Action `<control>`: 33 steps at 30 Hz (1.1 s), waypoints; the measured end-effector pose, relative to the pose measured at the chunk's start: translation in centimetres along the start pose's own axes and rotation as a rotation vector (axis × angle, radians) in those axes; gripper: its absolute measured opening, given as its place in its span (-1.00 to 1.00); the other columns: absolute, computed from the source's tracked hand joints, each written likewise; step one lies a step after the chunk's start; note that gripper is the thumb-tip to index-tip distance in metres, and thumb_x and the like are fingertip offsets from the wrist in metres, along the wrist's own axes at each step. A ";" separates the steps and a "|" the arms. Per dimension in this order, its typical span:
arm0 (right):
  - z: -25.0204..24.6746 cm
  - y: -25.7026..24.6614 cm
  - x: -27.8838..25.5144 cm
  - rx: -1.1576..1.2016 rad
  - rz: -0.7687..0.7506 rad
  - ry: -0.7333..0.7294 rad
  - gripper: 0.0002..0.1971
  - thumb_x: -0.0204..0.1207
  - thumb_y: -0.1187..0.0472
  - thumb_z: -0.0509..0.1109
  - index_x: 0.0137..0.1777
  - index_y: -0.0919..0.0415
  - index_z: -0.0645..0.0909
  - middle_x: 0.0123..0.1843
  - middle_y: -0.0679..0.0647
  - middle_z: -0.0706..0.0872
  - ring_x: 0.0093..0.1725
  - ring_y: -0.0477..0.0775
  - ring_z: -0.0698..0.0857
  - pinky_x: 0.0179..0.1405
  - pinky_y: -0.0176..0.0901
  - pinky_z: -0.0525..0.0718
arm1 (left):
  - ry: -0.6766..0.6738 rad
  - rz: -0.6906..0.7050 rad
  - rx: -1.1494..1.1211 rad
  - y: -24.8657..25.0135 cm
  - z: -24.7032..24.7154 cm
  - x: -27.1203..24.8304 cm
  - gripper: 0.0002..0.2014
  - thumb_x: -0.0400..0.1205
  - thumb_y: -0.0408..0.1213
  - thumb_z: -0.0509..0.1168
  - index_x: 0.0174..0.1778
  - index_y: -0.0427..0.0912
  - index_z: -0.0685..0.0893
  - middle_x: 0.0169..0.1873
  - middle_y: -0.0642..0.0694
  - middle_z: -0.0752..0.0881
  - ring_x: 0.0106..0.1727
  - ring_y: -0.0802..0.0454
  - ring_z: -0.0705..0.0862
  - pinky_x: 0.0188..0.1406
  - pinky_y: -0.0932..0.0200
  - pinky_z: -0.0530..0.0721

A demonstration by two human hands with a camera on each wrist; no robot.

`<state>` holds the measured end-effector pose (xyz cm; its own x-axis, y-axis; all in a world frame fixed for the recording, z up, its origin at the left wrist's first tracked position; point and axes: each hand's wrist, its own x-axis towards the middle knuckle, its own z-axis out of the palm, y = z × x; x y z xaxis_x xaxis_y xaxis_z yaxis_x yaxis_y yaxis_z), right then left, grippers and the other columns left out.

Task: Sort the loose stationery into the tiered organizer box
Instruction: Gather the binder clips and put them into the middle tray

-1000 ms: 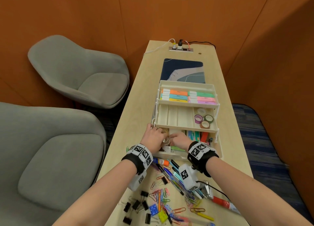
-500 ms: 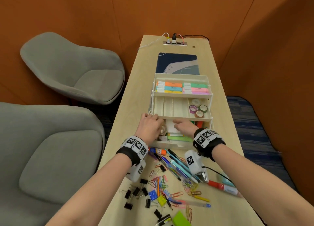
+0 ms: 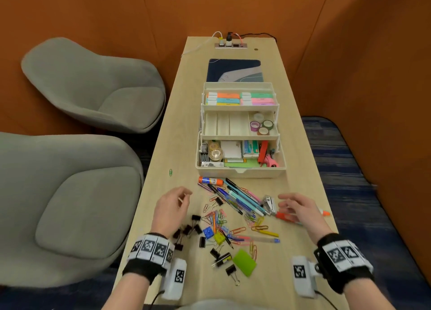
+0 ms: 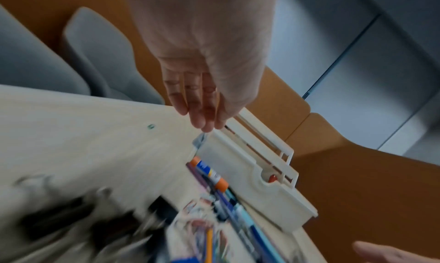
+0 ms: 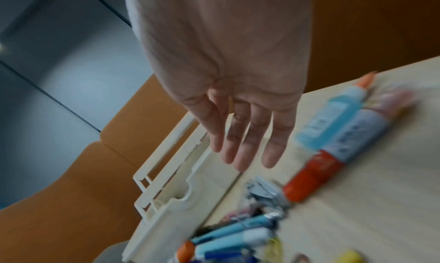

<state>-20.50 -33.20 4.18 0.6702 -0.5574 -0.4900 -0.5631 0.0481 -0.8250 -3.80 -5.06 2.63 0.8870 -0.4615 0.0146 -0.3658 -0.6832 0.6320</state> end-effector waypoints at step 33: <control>-4.3 3.7 6.5 -1.068 0.040 0.135 -0.58 0.53 0.22 0.29 0.37 -0.13 0.49 0.30 0.08 0.55 0.34 0.15 0.49 0.34 0.19 0.38 | -0.236 -0.026 0.110 0.0 2.3 -1.8 -0.82 0.67 -0.27 0.21 0.05 -0.03 0.71 -0.04 0.08 0.74 -0.20 0.13 0.66 -0.06 0.15 0.64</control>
<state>-20.32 -40.22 -0.79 0.6200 -0.6614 -0.4220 -0.7580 -0.6438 -0.1045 -6.03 -5.52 0.77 0.8109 -0.5535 -0.1900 -0.3837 -0.7479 0.5416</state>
